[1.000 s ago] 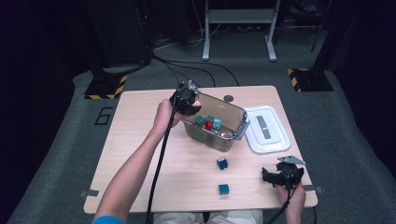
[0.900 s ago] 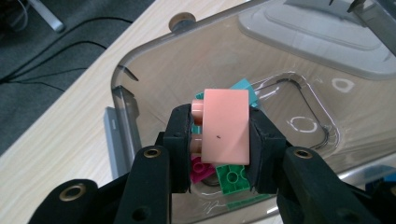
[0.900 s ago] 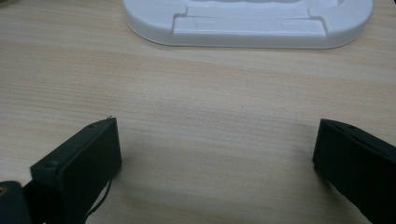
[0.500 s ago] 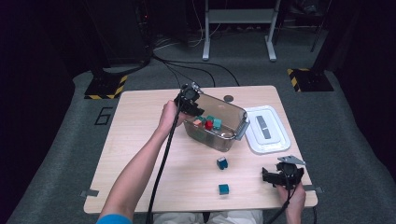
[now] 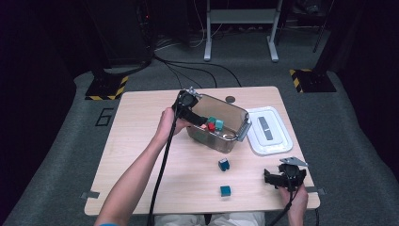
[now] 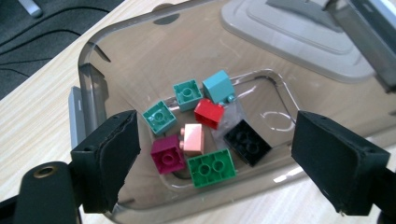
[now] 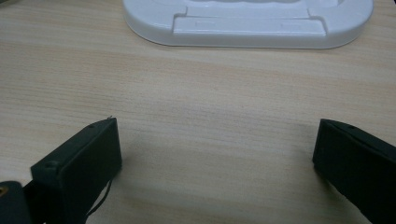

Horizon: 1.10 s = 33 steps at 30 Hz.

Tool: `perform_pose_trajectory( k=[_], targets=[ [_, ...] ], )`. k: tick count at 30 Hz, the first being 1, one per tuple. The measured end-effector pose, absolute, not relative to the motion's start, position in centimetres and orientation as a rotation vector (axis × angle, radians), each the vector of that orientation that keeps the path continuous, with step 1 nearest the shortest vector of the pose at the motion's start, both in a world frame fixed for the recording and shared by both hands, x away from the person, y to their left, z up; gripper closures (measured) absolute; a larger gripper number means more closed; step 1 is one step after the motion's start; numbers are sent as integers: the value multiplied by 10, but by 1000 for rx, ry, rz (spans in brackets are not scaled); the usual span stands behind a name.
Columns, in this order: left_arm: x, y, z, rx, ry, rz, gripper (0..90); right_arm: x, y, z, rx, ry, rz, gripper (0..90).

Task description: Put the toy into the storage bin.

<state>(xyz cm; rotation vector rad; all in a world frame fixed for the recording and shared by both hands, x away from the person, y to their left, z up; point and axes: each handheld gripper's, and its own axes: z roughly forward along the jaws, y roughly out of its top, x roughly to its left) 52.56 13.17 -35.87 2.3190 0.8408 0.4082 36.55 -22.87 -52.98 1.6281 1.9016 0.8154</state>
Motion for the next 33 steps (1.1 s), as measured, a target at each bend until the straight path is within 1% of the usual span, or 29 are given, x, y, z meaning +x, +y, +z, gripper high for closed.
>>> perform_pose_trajectory(
  k=[9, 15, 24, 27, 33],
  targets=[
    [495, 138, -358, 2309, 791, 413, 77, 366, -229, -530, 1628, 1901, 815, 5],
    [477, 143, -363, 2295, 763, 413, 56, 366, -229, -530, 1628, 1901, 814, 5],
    [456, 151, -388, 2292, 769, 386, 23, 366, -229, -530, 1628, 1901, 814, 5],
    [450, 152, -396, 2298, 745, 375, 18, 366, -229, -530, 1628, 1901, 814, 5],
    [442, 152, -413, 2299, 731, 328, 1, 365, -229, -530, 1629, 1901, 814, 5]
  ],
)
